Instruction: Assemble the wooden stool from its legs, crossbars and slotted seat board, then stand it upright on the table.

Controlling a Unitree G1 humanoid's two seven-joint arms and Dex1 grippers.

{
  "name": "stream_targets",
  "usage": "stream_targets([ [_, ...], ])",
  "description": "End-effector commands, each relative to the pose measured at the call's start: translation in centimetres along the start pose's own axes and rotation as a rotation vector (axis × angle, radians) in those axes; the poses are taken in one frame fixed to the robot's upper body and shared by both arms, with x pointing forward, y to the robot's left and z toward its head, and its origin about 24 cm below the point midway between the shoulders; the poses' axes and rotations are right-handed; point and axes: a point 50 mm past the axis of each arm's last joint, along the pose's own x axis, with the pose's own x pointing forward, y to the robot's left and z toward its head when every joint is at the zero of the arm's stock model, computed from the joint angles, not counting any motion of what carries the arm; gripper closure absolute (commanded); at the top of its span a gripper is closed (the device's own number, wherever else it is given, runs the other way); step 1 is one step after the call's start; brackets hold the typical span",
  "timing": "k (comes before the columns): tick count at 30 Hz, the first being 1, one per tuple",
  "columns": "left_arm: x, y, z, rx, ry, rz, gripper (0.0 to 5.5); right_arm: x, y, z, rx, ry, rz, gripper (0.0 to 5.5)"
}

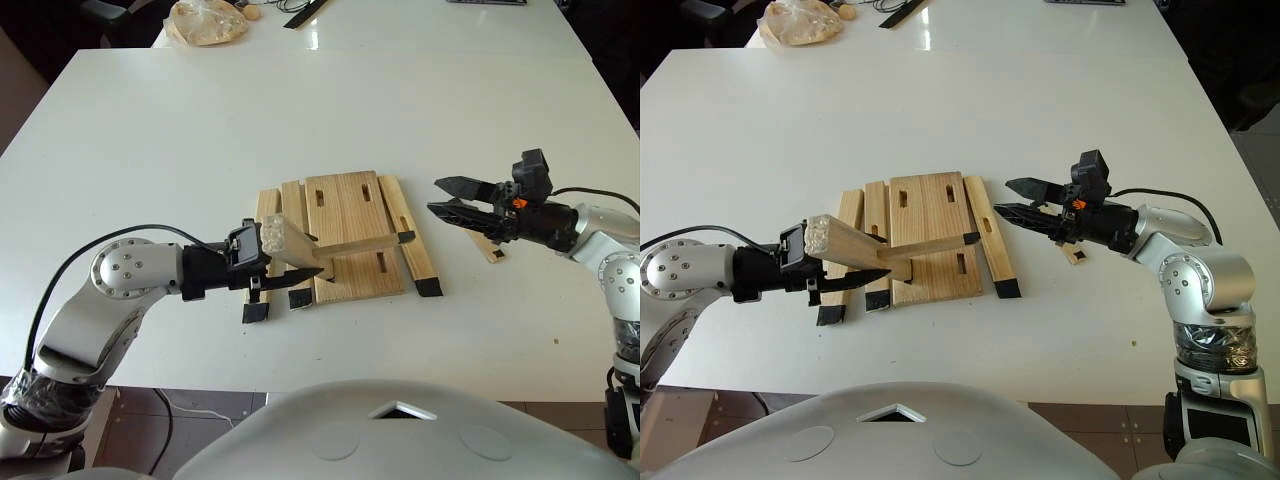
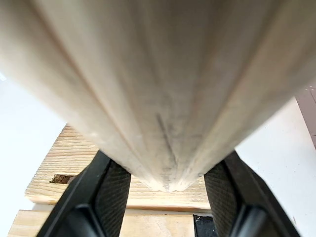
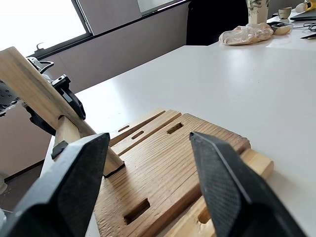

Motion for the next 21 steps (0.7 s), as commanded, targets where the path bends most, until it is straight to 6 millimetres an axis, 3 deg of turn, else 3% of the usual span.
stream_targets([
  [1,0.1,-0.8,-3.7,-0.101,0.190,-0.118,3.46,0.1,-0.2,0.1,-0.019,0.009,0.000,2.52],
  [6,-0.7,0.2,-4.4,-0.021,0.282,-0.186,3.46,0.1,-0.4,0.2,-0.023,0.007,-0.002,2.52],
  [10,-0.7,1.6,-3.8,0.024,0.278,-0.197,3.46,0.1,-0.4,0.1,-0.021,0.005,-0.002,2.52],
  [16,-1.0,2.3,-3.5,-0.006,0.315,-0.205,3.46,0.1,-0.6,0.0,-0.023,0.007,-0.002,2.52],
  [21,-1.2,2.2,-3.7,-0.027,0.327,-0.153,2.40,-0.1,-0.6,0.1,-0.024,0.007,-0.004,2.52],
])
